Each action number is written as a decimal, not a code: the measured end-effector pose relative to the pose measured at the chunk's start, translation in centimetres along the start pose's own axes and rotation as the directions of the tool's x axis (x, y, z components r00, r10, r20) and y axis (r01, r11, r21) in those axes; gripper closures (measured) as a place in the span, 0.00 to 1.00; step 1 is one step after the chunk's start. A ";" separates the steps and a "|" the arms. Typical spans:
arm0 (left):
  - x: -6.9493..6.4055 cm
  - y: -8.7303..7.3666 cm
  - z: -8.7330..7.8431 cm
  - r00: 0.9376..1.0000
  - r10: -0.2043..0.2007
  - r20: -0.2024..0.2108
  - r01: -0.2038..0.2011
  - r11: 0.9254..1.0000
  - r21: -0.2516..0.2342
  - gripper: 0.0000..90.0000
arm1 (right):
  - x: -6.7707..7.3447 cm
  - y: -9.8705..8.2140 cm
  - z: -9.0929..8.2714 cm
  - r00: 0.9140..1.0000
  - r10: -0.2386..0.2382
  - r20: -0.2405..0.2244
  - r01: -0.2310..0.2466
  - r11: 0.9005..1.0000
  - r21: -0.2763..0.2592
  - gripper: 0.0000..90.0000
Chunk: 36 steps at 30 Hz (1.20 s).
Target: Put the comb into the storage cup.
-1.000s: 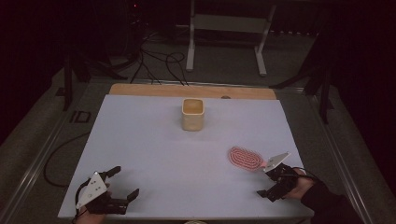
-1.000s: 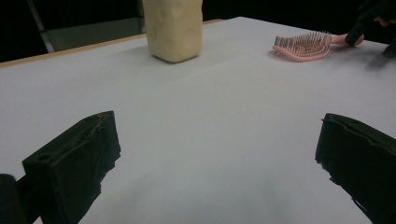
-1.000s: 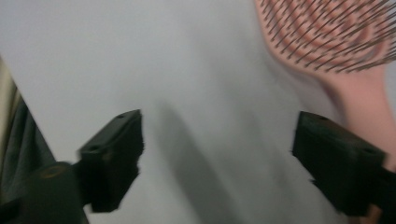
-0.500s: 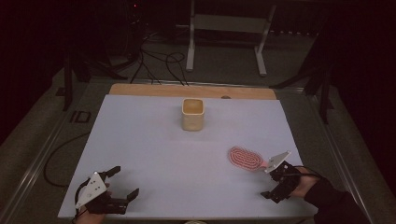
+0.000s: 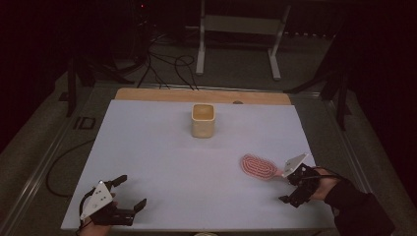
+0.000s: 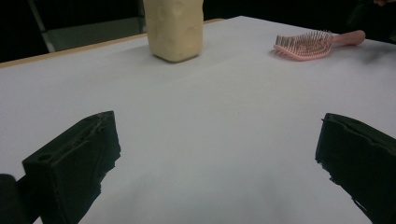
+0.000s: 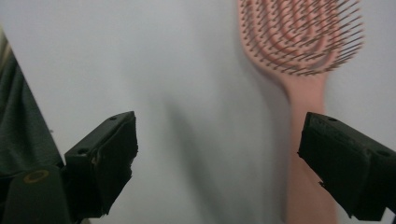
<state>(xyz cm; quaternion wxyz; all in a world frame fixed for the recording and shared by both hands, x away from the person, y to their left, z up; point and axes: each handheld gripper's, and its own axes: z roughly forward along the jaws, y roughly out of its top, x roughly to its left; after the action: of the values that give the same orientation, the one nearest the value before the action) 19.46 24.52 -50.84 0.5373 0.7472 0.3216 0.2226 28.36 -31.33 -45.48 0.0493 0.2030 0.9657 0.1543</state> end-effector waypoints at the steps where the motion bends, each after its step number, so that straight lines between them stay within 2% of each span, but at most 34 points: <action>1: 0.0 0.0 0.0 1.000 0.001 -0.001 -0.001 1.000 0.000 0.00 | -0.2 0.0 0.0 1.000 -0.003 -0.002 0.003 1.000 -0.002 0.13; 3: 0.0 0.0 0.0 1.000 0.003 0.001 -0.003 1.000 0.001 0.00 | -0.5 0.1 0.0 1.000 -0.023 -0.006 0.023 1.000 -0.010 0.13; 6: 0.0 0.0 0.0 1.000 -0.002 0.002 0.002 1.000 0.000 0.00 | -0.8 0.3 0.0 1.000 -0.026 -0.003 0.026 1.000 -0.011 0.13; 7: 0.0 0.0 0.0 1.000 0.000 0.001 0.000 1.000 0.000 0.00 | -1.1 0.3 0.0 0.999 -0.044 -0.009 0.044 0.999 -0.011 0.13; 12: 0.0 0.0 0.0 1.000 0.002 0.003 -0.002 1.000 0.003 0.00 | -1.4 0.4 -0.1 1.000 -0.017 -0.004 0.017 1.000 -0.022 0.13; 15: 0.0 0.0 0.0 1.000 0.005 0.003 -0.005 1.000 0.005 0.00 | -1.8 0.3 0.0 0.999 -0.038 -0.005 0.038 0.998 -0.048 0.13; 16: 0.0 0.0 0.0 1.000 0.003 0.005 -0.003 1.000 0.002 0.00 | -1.9 0.4 0.0 1.000 -0.020 -0.009 0.020 0.999 -0.033 0.13; 23: 0.0 0.0 0.0 1.000 0.004 0.006 -0.004 1.000 0.004 0.00 | -2.7 0.7 0.3 1.000 -0.028 0.004 0.028 0.999 -0.017 0.13; 27: 0.0 0.0 0.0 1.000 0.005 0.006 -0.005 1.000 0.004 0.00 | -3.5 0.8 0.4 0.998 -0.058 0.002 0.058 0.998 -0.028 0.12; 28: 0.0 0.0 0.0 1.000 0.003 0.007 -0.003 1.000 0.002 0.00 | -3.6 1.0 0.6 0.998 -0.059 0.005 0.059 0.998 -0.006 0.13; 33: 0.0 0.0 0.0 1.000 0.004 0.010 -0.004 1.000 0.004 0.00 | -3.9 1.3 0.9 0.999 -0.053 0.001 0.053 0.998 0.026 0.15; 36: 0.0 0.0 0.0 1.000 0.003 0.011 -0.003 1.000 0.003 0.00 | -4.2 1.4 1.1 0.998 -0.065 -0.011 0.065 0.997 0.046 0.15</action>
<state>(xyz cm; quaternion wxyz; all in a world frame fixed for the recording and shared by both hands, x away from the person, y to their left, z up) 19.47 24.52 -50.88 0.5378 0.7497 0.3178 0.2186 32.87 -31.47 -45.95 0.0452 0.1718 0.9753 0.1312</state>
